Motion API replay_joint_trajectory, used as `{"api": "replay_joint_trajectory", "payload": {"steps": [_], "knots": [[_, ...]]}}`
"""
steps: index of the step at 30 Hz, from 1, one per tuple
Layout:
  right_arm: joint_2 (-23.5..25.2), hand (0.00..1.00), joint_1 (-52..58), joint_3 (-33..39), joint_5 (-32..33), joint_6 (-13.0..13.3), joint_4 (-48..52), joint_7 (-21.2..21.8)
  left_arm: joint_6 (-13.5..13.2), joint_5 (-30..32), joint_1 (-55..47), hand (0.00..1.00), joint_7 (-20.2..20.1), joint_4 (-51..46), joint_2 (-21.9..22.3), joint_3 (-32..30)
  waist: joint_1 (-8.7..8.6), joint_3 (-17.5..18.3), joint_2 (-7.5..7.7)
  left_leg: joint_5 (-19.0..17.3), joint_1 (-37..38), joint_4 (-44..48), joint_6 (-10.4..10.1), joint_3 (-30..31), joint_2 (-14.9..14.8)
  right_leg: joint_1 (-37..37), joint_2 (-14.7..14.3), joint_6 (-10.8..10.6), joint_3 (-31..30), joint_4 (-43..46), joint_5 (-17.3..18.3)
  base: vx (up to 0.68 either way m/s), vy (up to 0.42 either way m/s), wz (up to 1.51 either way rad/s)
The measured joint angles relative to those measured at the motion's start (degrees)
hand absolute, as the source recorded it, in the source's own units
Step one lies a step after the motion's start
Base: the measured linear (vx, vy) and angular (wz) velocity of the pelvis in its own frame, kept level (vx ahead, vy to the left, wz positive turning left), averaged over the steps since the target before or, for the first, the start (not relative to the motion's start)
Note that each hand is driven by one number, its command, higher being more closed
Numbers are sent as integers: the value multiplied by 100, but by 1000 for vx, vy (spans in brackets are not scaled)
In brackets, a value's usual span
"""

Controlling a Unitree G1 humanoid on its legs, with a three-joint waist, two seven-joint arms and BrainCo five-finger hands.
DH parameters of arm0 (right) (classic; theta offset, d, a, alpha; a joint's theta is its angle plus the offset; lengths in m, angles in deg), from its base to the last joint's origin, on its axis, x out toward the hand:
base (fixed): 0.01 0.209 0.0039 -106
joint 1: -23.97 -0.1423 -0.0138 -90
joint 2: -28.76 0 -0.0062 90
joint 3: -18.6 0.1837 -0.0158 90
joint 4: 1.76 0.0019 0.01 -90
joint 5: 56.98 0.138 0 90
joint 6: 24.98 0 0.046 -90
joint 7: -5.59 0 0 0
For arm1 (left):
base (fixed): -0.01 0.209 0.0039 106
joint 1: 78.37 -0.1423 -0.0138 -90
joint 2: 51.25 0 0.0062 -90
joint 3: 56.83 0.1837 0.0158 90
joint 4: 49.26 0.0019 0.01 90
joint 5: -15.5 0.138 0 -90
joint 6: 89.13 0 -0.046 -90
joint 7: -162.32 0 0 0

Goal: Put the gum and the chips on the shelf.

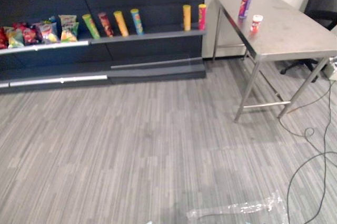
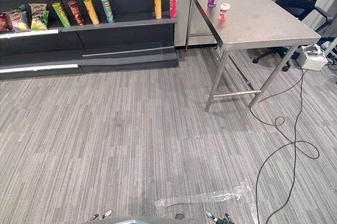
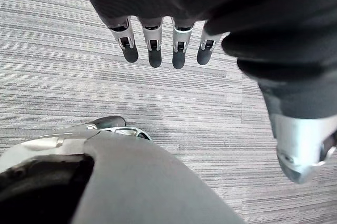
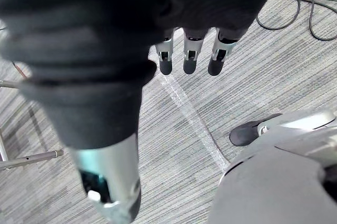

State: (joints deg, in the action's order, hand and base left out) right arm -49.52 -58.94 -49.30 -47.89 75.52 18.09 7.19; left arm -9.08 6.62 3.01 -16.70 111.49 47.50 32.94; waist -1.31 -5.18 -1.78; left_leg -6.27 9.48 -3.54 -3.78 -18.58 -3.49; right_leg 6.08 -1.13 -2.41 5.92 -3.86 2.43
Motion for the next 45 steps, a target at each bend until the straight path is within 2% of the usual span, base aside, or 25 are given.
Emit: {"api": "replay_joint_trajectory", "payload": {"steps": [2, 4, 9, 12, 13, 14, 15, 17, 19, 22, 25, 26, 28, 29, 30, 31, 32, 33, 35, 36, 38, 40, 41, 43, 45], "knots": [[-1, 0, -4, 10, 34, 0, 0, 1, 0, 0, 16, 0, 5, 2, 0, 4, 0, -16, 12, 0, -18, 30, 0, 0, -13, -51, -2, -3, -2, 66, 4, -18, -23, -3], [-16, 0, -72, 11, 107, 0, 5, 1, 0, 0, 67, 0, 18, 20, 0, 40, -2, -93, -64, -1, -69, 124, -30, -21, -56, -217, -7, -53, -9, 380, 85, -37, -20, -9], [94, 0, -131, 234, 514, -1, 44, 18, 3, -107, 229, 0, 34, 54, -83, 35, -24, -321, 76, -2, -252, 281, -60, 39, 7, -851, 159, 147, 60, 1519, 674, -78, -46, 5], [124, 0, -113, 234, 569, -3, 42, 21, 4, -224, 263, 0, 33, 53, -121, -21, -28, -369, 181, -105, -344, 478, -219, 50, 36, -1102, 295, 247, 155, 2112, 1090, -33, -89, 18], [149, 0, -105, 227, 570, -2, 45, 25, 5, -228, 267, 0, 33, 46, -161, -28, -25, -424, 263, -337, -627, 1145, -515, 39, -71, -1140, 352, 364, 199, 2275, 1269, -2, -168, 42], [161, 0, -100, 208, 570, -1, 39, 26, 4, -238, 276, 0, 3, 34, -193, -97, -71, -482, 299, -414, -1234, 2411, -461, 37, -284, -1102, 388, 425, 336, 2320, 1331, -1, -198, 46], [153, 0, -81, 207, 570, -1, 39, 29, 7, -293, 284, 0, -18, -28, -183, -217, -103, -552, 331, -402, -1559, 3145, -423, 51, -458, -1041, 375, 457, 391, 2318, 1350, -3, -191, 38], [117, 0, -1, 215, 575, 2, 45, 26, 27, -529, 188, 0, -43, -26, -98, -448, -77, -715, 287, -272, -2173, 4807, -145, 74, -859, -749, 308, 522, 396, 2461, 1473, 79, -106, 1], [39, 0, 41, 211, 576, -1, 43, 27, 49, -621, 162, 0, -59, -30, -35, -476, -44, -736, 239, -386, -2460, 5126, -116, 221, -889, -570, 307, 588, 302, 2535, 1640, 151, -27, -16], [25, 0, -123, 191, 618, -1, 43, 25, 48, -625, 185, 0, -79, -35, 6, -473, -9, -768, 203, -393, -2957, 4013, -172, 397, -786, -534, 321, 575, 46, 2402, 1692, 219, 77, -45], [21, 0, -247, -2, 626, 6, 47, 22, 48, -626, 188, 0, -76, -33, 43, -464, -14, -814, 119, 216, -2939, 2004, -248, 683, -544, -340, 357, 442, -178, 2190, 1786, 325, 162, -39], [-7, 0, -260, -43, 660, 18, 52, 27, 47, -622, 187, 0, -75, -34, 67, -461, -5, -851, 26, 504, -2925, 1219, -334, 864, -520, -192, 312, 358, -289, 2036, 1835, 414, 225, -36], [-123, 0, -297, -196, 666, 20, 45, 20, 51, -622, 161, 0, -75, -22, 139, -464, 17, -888, -129, 561, -3028, 894, -402, 988, -625, 46, 247, 170, -523, 1835, 1963, 438, 300, -64], [-115, 0, -324, -271, 669, 23, 44, 28, 54, -618, 151, 0, -94, -14, 109, -474, 39, -863, -25, 1148, -3077, 1195, -222, 962, -584, 209, 418, 91, -690, 1720, 2083, 541, 391, -74], [-86, 0, -345, -271, 669, 25, 42, 29, 51, -618, 95, 0, -109, -16, 71, -473, 76, -780, 25, 1243, -3072, 1341, -112, 895, -492, 255, 561, 93, -770, 1635, 2097, 699, 434, -81], [10, 0, -366, -250, 668, 30, 1, 38, 46, -606, 89, 0, -124, -13, -36, -475, 116, -620, 229, 1225, -3176, 1595, 7, 761, -315, 223, 793, 44, -966, 1596, 2023, 629, 286, -54], [146, 0, -376, -225, 673, 71, 26, 82, 41, -593, 154, 0, -125, -14, -124, -471, 111, -522, 370, 981, -3299, 1841, 233, 630, -147, 101, 1032, -75, -1052, 1690, 1836, 630, 274, -36], [159, 0, -373, -203, 671, 87, 22, 102, 40, -592, 205, 0, -125, -15, -145, -472, 103, -512, 393, 873, -3324, 2022, 332, 557, -101, 68, 1120, -139, -1142, 1795, 1727, 614, 284, -7], [128, 0, -375, -169, 655, 71, 25, 159, 10, -592, 253, 0, -126, -27, -147, -477, 137, -498, 391, 343, -3205, 2522, 551, 337, -58, -240, 1141, -237, -1472, 2756, 1130, 579, 297, -16], [127, 0, -378, -168, 654, 72, 35, 160, 10, -592, 252, 0, -130, -27, -148, -474, 133, -501, 393, 266, -3093, 2533, 558, 326, -41, -372, 1135, -314, -1461, 3156, 891, 532, 269, -18], [120, 0, -350, -171, 654, 74, 56, 153, 10, -592, 233, 0, -136, -35, -157, -436, 79, -515, 371, -234, -2278, 2252, 589, 331, 40, -963, 1161, -780, -1238, 4971, -389, 532, 239, -4], [125, 0, -361, -221, 655, 85, 75, 164, 7, -594, 233, 0, -135, -64, -200, -410, 46, -557, 408, -396, -1800, 2095, 619, 335, 127, -1407, 1289, -621, -933, 6088, -141, 468, 119, 0], [92, 0, -353, -283, 659, 98, 175, 167, 9, -614, 230, 0, -125, -65, -186, -381, 15, -597, 368, -459, -1172, 1729, 615, 335, 159, -1764, 1338, -268, -455, 6627, 318, 381, 31, -8], [55, 0, -332, -375, 659, 119, 210, 163, 8, -652, 236, 0, -123, -71, -178, -264, -26, -619, 302, -463, -606, 1322, 617, 358, 158, -2077, 1326, -81, 11, 6563, 752, 330, -4, -2], [5, 0, -330, -474, 670, 144, 260, 155, -1, -683, 346, 0, -120, -72, -163, -229, -46, -653, 245, -663, -214, 1134, 470, 464, 59, -2608, 1213, -64, 417, 5438, 1046, 335, -110, 21]]}}
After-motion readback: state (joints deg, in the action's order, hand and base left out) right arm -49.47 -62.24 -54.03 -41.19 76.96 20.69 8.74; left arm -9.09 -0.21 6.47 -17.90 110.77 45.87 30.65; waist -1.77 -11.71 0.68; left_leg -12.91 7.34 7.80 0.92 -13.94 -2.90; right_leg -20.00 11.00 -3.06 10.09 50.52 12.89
